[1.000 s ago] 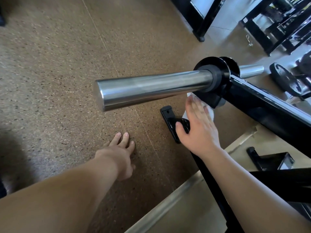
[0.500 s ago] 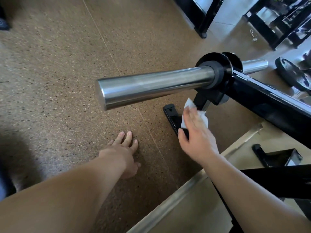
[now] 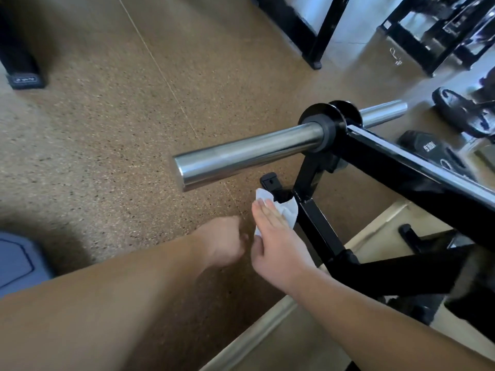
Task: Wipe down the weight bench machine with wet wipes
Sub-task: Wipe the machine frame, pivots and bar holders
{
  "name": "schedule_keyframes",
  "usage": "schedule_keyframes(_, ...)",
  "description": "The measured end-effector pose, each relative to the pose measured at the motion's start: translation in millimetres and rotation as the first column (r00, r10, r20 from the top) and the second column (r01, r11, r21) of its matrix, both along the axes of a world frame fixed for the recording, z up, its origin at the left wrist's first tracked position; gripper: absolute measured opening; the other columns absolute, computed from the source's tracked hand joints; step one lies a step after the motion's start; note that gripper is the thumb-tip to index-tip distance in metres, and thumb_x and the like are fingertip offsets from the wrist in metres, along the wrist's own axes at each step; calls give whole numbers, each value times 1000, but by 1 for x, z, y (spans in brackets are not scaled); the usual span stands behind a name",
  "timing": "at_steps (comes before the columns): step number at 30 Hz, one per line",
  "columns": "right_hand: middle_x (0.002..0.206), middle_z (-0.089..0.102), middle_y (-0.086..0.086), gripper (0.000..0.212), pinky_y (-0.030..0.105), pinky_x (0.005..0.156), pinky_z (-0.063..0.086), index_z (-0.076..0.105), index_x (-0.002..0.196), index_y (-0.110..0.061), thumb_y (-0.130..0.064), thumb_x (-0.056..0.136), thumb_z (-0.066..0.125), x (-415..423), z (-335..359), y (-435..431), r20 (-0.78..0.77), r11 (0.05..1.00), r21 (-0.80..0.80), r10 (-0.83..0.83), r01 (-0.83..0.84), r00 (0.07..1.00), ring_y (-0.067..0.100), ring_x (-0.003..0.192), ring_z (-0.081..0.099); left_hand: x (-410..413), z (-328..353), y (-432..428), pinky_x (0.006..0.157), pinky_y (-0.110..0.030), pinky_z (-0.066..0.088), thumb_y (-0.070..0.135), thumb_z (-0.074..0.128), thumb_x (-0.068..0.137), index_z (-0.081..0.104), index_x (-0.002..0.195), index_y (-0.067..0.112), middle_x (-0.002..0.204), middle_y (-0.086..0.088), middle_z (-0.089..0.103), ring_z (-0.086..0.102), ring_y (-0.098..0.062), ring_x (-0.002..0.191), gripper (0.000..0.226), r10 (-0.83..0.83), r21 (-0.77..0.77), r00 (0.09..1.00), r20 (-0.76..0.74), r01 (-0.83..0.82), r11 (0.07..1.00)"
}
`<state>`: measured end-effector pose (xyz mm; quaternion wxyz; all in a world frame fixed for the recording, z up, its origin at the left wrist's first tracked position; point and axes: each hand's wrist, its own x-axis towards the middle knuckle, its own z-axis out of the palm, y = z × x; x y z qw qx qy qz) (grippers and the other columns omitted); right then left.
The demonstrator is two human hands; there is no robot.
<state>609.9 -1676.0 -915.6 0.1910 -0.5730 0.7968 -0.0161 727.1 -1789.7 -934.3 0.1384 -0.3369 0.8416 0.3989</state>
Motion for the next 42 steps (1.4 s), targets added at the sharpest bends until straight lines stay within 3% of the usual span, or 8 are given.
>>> schedule_keyframes(11,171,15,-2,68,31,129,10,22,164,-13,-27,99,36,7,149,7,-95,940,-337,-88,51,992,5,158,3,2,150,-5,76,-42,55,31,44,89,69,93,19,88,-2,73,68,-24,85,28,-100,-139,866,-490,35,990)
schedule_keyframes(18,170,19,-6,64,35,127,14,19,164,-19,-38,106,41,-66,207,5,-218,954,-206,-263,219,940,15,159,7,-41,164,-48,89,-41,52,32,46,100,58,125,27,118,1,56,55,-24,110,28,-199,-467,883,-424,-25,884)
schedule_keyframes(22,98,47,-15,11,42,87,40,44,95,-31,-33,102,36,-100,205,-5,-250,963,-130,-263,237,932,16,99,47,-51,143,-61,101,-44,45,45,40,103,34,150,24,132,-4,52,48,-28,121,51,-217,-598,958,-187,64,799)
schedule_keyframes(24,81,40,-12,27,38,75,38,31,77,-29,-30,104,36,-115,198,-10,-278,962,-105,-273,253,921,10,78,41,-54,138,-62,103,-45,46,47,36,105,23,157,22,138,-4,50,46,-28,125,59,-196,-576,963,-186,55,815)
schedule_keyframes(27,118,56,-12,19,44,92,46,48,107,-29,-37,107,30,-133,188,-18,-238,979,-36,-204,201,950,17,114,50,-55,134,-57,105,-47,46,52,30,104,14,160,20,150,-3,45,45,-27,131,67,-205,-619,965,-166,59,783)
schedule_keyframes(32,161,33,1,61,49,100,44,10,162,-18,-48,109,16,-144,187,-54,-289,945,191,-203,265,935,29,142,36,-58,133,-57,104,-48,45,53,26,103,9,160,22,154,-2,41,46,-28,132,68,-200,-652,971,-133,66,755)
schedule_keyframes(38,173,-6,8,85,41,128,2,-4,164,-8,-63,105,20,-112,192,-28,-375,942,256,-108,215,921,22,160,-7,-57,134,-56,103,-46,45,49,29,103,6,161,21,150,-2,46,47,-28,131,68,-194,-667,978,-79,93,739)
schedule_keyframes(42,145,45,-10,54,42,109,38,51,132,-20,-57,105,22,-106,222,10,-326,955,221,-117,196,938,23,144,35,-58,135,-53,102,-47,47,50,27,103,6,161,21,148,-3,47,49,-28,129,68,-191,-691,978,-78,85,717)
